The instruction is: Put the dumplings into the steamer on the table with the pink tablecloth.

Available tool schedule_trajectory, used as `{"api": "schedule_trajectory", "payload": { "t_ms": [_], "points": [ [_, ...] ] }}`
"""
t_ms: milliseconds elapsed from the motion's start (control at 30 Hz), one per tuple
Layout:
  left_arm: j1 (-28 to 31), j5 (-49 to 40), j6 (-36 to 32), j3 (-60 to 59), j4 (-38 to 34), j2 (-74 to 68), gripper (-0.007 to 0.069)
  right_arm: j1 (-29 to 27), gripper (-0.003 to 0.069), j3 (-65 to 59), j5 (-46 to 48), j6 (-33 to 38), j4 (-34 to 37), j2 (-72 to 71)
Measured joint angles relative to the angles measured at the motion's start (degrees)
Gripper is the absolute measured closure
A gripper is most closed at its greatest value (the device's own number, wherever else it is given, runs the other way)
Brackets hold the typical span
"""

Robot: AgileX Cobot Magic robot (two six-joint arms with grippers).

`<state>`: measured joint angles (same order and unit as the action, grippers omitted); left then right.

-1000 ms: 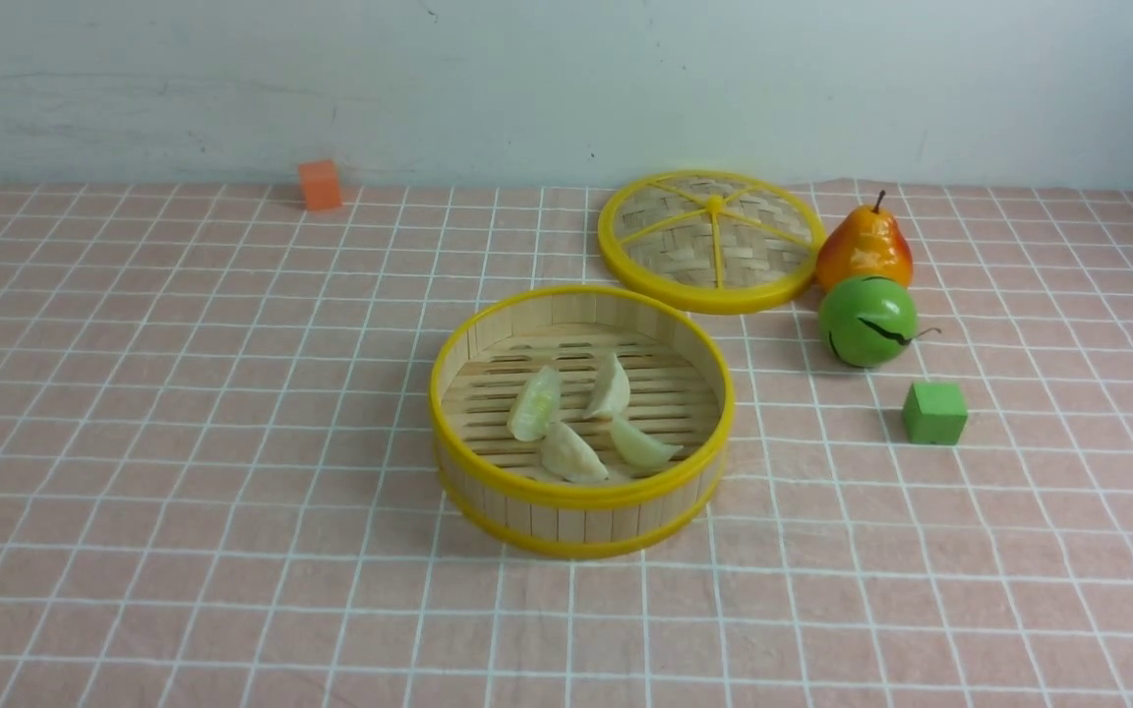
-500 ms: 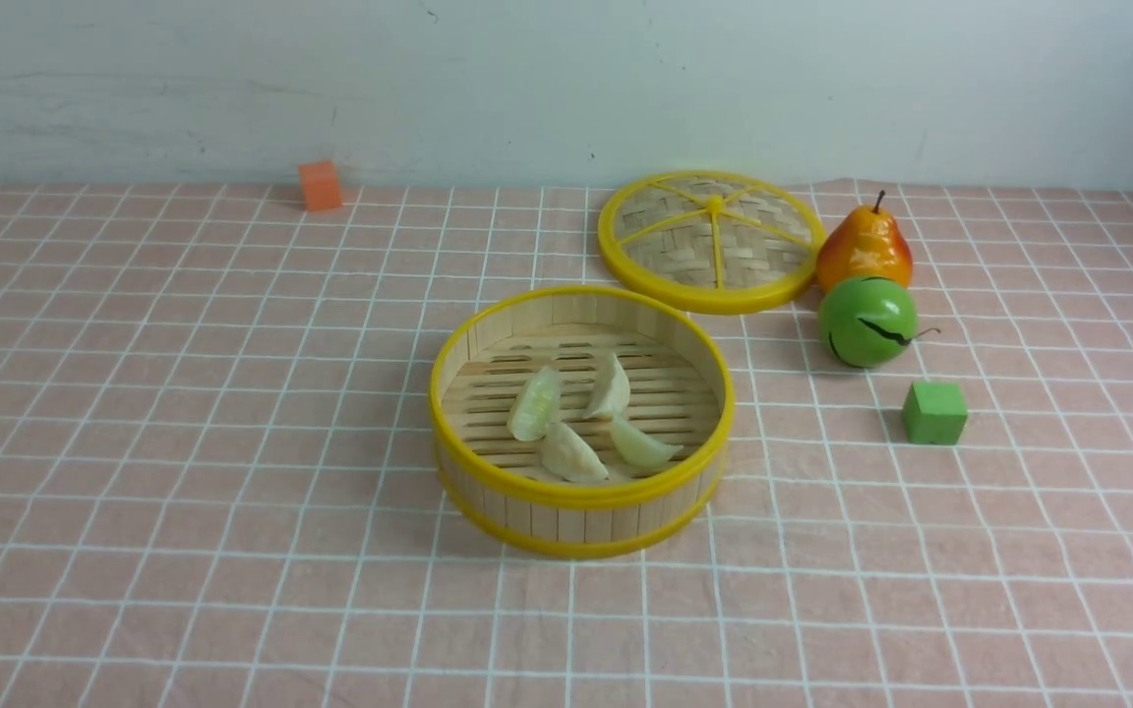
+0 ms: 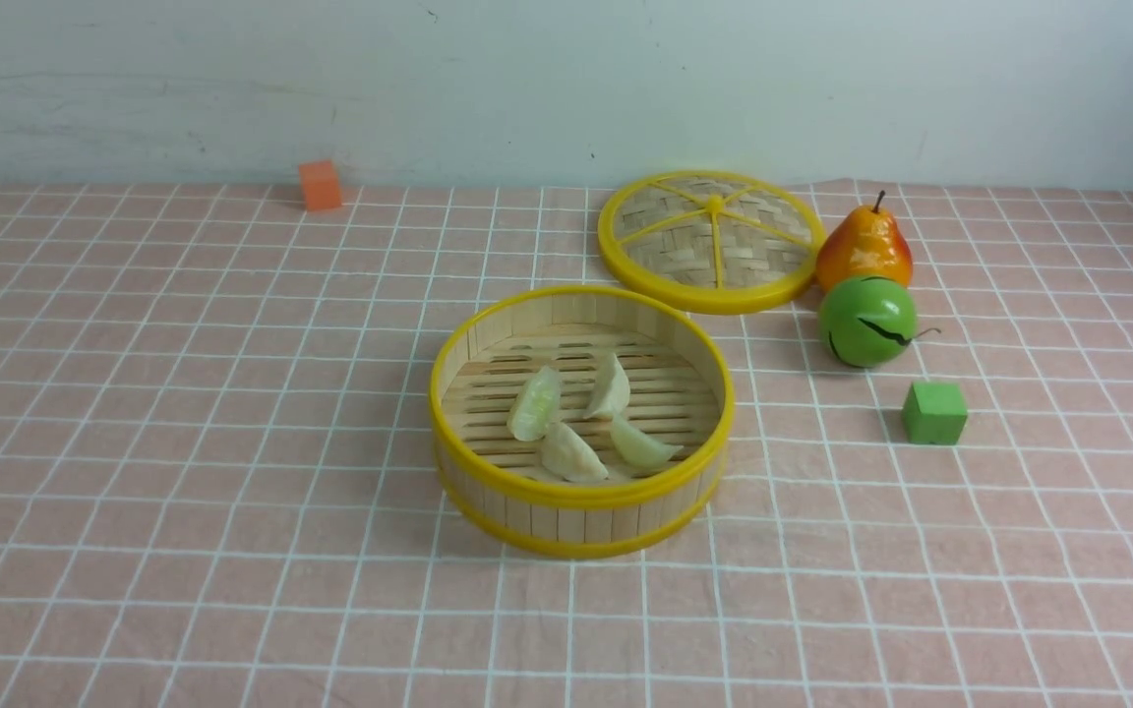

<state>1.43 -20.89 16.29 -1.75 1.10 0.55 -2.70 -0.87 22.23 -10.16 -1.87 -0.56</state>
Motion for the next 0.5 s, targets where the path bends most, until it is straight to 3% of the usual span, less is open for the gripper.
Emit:
{"api": "schedule_trajectory", "payload": {
  "t_ms": [500],
  "points": [
    [0.0,0.0,0.0,0.0,0.0,0.0,0.0637,0.0,0.0552,0.0,0.0,0.0,0.0,0.0]
  ]
}}
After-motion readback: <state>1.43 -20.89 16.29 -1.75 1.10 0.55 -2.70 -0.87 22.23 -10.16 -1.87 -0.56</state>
